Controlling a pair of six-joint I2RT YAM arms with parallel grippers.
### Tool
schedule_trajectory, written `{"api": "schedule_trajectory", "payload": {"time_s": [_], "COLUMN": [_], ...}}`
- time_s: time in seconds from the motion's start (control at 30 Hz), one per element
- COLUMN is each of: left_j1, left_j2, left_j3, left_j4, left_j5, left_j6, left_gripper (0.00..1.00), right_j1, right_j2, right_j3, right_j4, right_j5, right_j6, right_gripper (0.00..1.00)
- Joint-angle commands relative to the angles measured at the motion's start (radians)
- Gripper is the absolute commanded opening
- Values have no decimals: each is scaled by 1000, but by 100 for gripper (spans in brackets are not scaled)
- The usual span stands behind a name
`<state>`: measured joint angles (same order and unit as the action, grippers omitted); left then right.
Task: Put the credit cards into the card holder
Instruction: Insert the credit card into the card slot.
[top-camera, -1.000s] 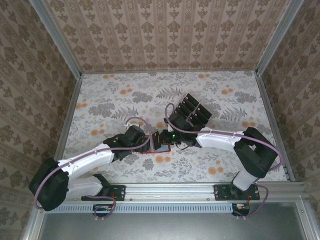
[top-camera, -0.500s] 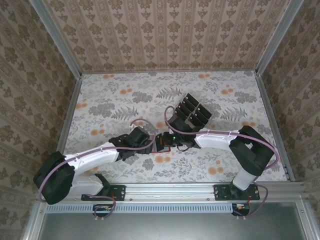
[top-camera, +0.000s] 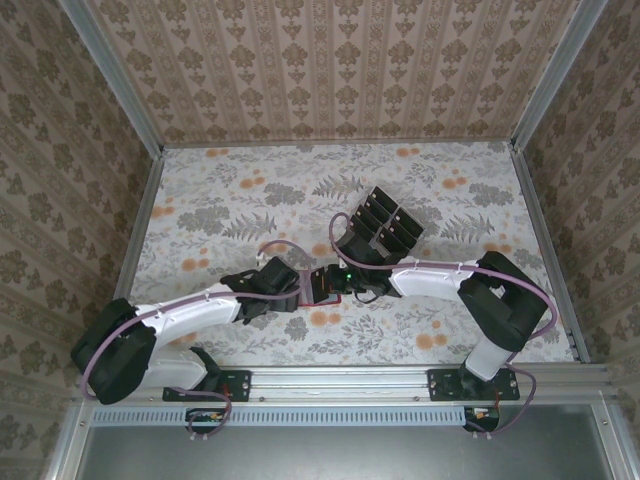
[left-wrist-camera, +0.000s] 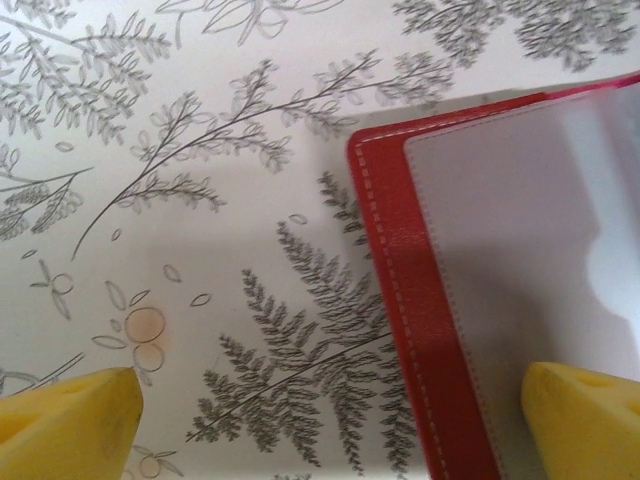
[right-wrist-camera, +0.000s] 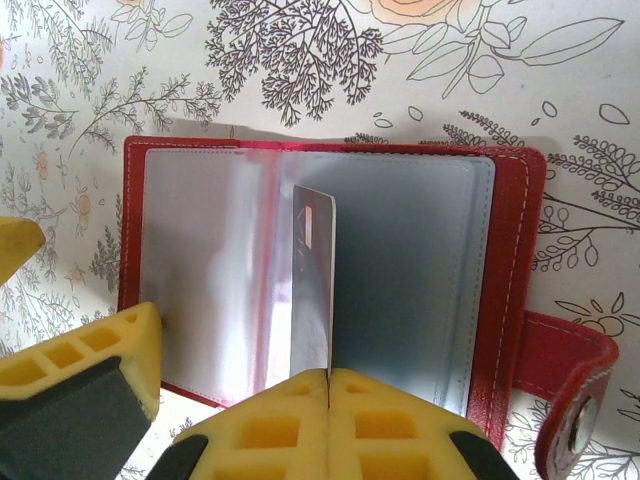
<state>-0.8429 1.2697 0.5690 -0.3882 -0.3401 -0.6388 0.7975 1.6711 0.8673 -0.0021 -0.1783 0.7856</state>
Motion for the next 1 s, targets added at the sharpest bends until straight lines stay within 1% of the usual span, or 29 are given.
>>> {"api": "schedule_trajectory", "payload": {"time_s": [0.0, 0.2, 0.5, 0.67, 0.97], "left_j1": [17, 39, 42, 42, 45], "left_j2": [1, 28, 30, 20, -4], "left_j3": [-21, -33, -40, -36, 60], "left_j4": [-49, -42, -23, -24, -89], "left_j5": [-20, -10, -10, -9, -23], "left_j6": [-43, -43, -42, -37, 14], "left_gripper": [98, 98, 98, 98, 98], "right_j1": [4, -2, -13, -22, -40], "right_j2": [24, 15, -28, -25, -26], "right_j3": [-11, -10, -30, -34, -40], "right_j4": [-30, -20, 129, 164, 164], "right_j5": [43, 38, -72, -90, -98], "right_j6": [-8, -4, 15, 34, 27], "right_gripper": [0, 0, 0, 0, 0]}}
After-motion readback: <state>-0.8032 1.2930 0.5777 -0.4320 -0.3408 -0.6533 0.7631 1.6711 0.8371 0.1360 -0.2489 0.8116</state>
